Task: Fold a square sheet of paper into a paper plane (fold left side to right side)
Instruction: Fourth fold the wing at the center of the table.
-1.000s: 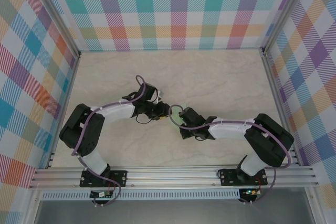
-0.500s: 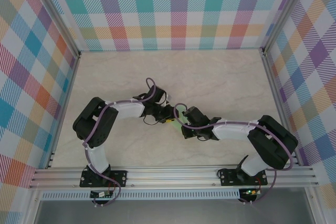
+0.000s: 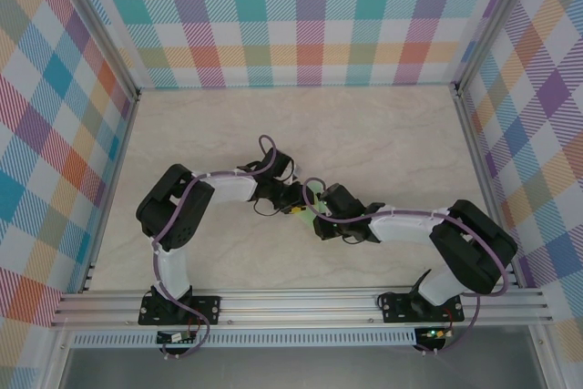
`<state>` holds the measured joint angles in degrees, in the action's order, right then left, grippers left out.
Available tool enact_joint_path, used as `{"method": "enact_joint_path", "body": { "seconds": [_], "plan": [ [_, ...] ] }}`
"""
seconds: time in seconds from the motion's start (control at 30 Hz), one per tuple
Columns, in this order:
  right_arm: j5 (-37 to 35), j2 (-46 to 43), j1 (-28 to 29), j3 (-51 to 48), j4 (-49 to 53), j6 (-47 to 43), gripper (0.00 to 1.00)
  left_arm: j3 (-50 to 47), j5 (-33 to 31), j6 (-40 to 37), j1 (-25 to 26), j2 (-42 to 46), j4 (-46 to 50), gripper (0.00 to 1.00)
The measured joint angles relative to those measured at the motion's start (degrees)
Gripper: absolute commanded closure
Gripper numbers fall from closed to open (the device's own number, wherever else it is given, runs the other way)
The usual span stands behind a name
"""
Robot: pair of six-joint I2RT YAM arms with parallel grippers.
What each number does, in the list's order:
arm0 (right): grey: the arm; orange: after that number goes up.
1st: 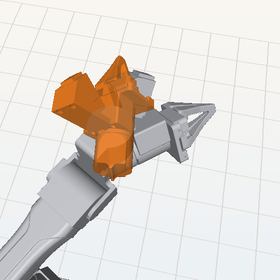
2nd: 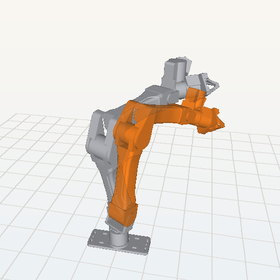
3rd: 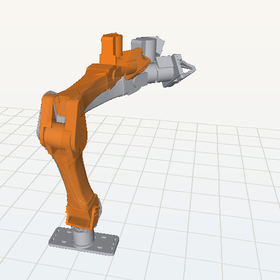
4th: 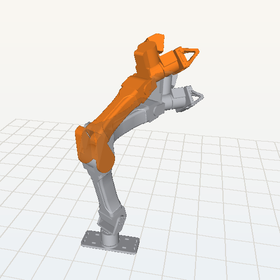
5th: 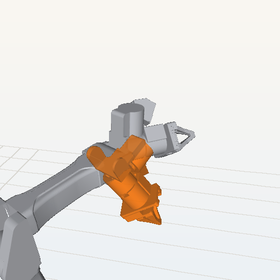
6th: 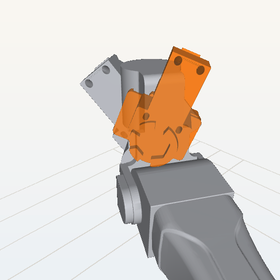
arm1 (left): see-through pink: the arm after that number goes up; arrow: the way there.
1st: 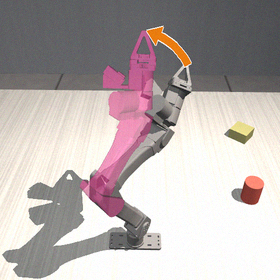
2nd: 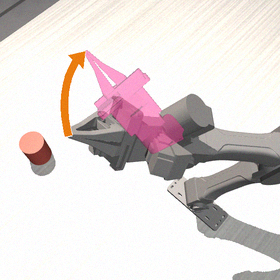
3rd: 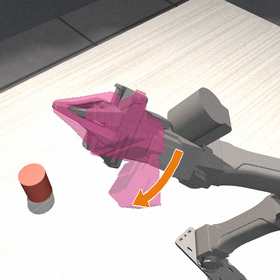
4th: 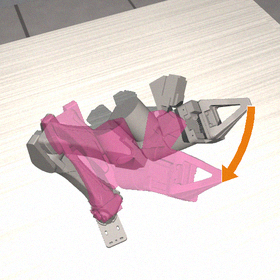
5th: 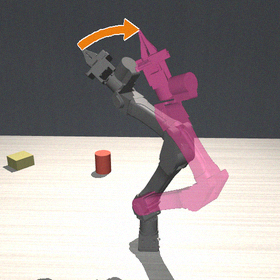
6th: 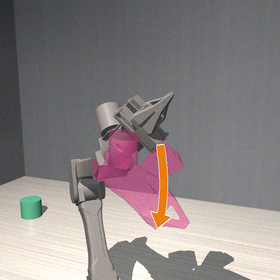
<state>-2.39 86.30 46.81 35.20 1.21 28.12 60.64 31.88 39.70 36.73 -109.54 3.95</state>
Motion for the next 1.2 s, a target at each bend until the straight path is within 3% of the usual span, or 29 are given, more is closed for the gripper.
{"method": "enact_joint_path", "body": {
  "seconds": [0.7,0.97,1.2],
  "plan": [
    [8.6,-4.9,-5.0,-3.6,-2.9,1.2,0.63,0.6,-0.2,0.0,0.1,-0.4,0.4,0.61],
    [19.1,-11.0,-16.0,-5.5,-6.7,3.3,0.62,0.7,-0.4,0.0,0.2,-0.5,0.4,0.61],
    [29.0,-4.3,-21.9,-4.9,-11.7,5.6,0.66,0.7,-0.4,0.0,0.2,-0.5,0.4,0.61]
  ]
}}
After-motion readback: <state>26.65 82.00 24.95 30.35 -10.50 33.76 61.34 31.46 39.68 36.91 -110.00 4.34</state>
